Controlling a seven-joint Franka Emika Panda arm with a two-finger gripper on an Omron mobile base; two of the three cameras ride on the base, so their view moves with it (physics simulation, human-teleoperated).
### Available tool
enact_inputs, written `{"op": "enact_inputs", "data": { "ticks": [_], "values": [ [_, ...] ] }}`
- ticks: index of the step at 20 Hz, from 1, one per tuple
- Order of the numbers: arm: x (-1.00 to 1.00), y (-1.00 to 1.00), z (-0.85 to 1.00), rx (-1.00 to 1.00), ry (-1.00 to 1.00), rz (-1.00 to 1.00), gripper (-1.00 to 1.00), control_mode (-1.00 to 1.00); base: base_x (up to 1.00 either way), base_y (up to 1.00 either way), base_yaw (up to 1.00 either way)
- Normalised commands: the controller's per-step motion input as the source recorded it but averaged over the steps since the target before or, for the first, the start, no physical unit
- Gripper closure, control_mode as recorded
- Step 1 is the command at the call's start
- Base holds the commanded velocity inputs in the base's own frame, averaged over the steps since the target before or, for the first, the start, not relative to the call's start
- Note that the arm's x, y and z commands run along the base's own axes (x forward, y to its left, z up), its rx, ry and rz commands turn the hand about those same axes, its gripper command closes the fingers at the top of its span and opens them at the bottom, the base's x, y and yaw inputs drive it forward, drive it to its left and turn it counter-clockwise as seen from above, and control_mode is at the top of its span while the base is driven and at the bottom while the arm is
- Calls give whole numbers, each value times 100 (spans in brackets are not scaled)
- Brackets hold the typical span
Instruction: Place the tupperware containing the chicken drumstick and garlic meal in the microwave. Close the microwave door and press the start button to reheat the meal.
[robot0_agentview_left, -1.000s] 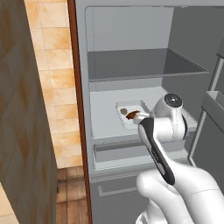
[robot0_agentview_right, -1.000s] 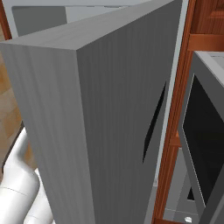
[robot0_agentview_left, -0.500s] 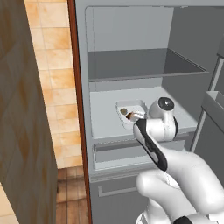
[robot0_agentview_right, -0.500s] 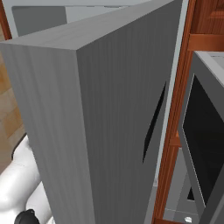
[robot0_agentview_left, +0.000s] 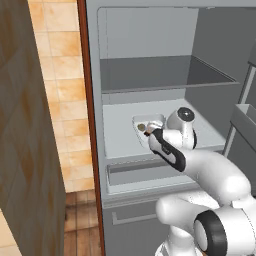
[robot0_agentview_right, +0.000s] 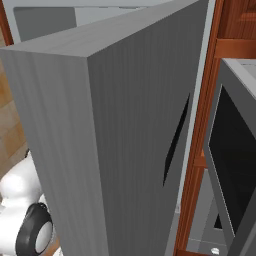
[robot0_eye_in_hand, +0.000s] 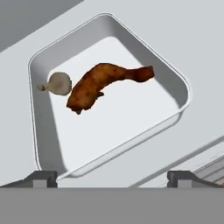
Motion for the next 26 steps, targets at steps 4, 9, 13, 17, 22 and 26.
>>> {"op": "enact_inputs", "data": {
  "ticks": [4, 9, 13, 17, 22, 26],
  "values": [
    [36, 0, -13, 5, 0, 0, -100, -100, 0, 0, 0],
    [32, 0, -25, 1, 2, -2, -100, -100, 0, 0, 0],
    [30, 0, -30, 0, 4, -5, -100, -100, 0, 0, 0],
    [29, 0, -30, 0, 5, -6, -100, -100, 0, 0, 0],
    [28, 0, -35, 0, 6, -6, -100, -100, 0, 0, 0],
    [19, 2, -33, 0, 7, -7, 100, -100, 0, 0, 0]
  ]
}}
